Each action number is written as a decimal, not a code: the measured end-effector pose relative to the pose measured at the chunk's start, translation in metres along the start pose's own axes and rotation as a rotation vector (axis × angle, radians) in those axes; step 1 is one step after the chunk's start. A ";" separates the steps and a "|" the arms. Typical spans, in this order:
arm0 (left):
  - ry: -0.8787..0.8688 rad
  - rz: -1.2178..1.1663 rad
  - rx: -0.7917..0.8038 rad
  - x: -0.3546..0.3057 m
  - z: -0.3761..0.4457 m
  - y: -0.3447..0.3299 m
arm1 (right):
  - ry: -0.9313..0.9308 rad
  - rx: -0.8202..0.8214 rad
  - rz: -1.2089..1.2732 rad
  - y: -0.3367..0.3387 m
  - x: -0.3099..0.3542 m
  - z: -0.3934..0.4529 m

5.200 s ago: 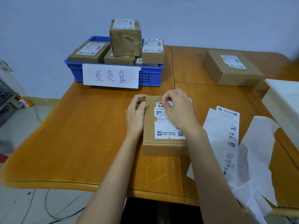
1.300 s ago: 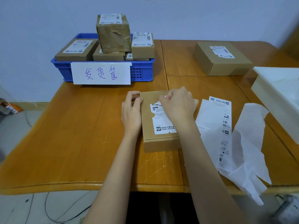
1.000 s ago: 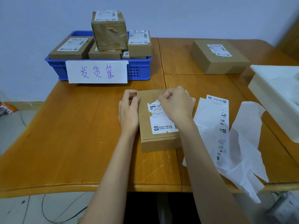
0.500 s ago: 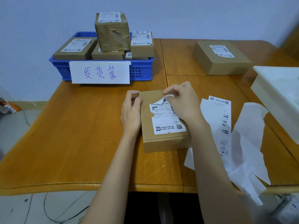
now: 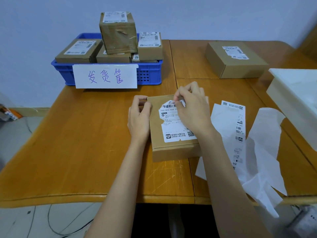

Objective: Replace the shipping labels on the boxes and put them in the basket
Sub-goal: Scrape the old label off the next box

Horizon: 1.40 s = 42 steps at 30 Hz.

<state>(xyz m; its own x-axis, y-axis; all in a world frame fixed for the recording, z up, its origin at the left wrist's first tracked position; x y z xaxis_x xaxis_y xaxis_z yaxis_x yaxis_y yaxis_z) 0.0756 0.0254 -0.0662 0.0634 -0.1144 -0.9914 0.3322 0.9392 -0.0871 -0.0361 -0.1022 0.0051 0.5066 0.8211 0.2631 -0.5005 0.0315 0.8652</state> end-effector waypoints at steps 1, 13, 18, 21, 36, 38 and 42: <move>0.001 0.001 0.000 0.000 0.000 0.000 | -0.007 -0.006 -0.005 0.000 -0.001 0.000; 0.003 -0.005 0.012 0.001 0.001 0.001 | -0.274 -0.034 0.166 0.004 -0.025 -0.007; 0.005 -0.008 0.007 0.001 0.001 0.000 | -0.233 0.021 0.144 -0.003 -0.022 -0.002; 0.000 -0.014 0.003 0.001 0.001 0.000 | -0.179 0.007 0.062 -0.004 -0.017 0.001; -0.021 -0.005 -0.003 0.001 0.002 0.001 | -0.348 0.004 0.111 0.007 -0.028 -0.014; -0.021 -0.016 -0.005 0.002 0.003 0.002 | -0.342 0.019 0.055 0.003 -0.028 -0.014; -0.024 -0.021 -0.005 0.002 0.003 0.001 | -0.271 -0.050 -0.025 0.006 -0.023 -0.009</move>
<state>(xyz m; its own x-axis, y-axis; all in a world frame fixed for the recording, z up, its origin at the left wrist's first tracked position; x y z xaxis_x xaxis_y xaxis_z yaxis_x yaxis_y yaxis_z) 0.0784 0.0252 -0.0679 0.0787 -0.1420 -0.9867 0.3289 0.9381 -0.1088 -0.0573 -0.1158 0.0007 0.6854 0.6371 0.3525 -0.5162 0.0838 0.8524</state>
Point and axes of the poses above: each hand's wrist, its own z-axis towards the middle knuckle, its own y-axis out of the back of the hand, x = y × z, the point moved 8 cm from there along z, towards the middle knuckle, and after that the axes turned 14 degrees about -z, right-handed, at the moved point
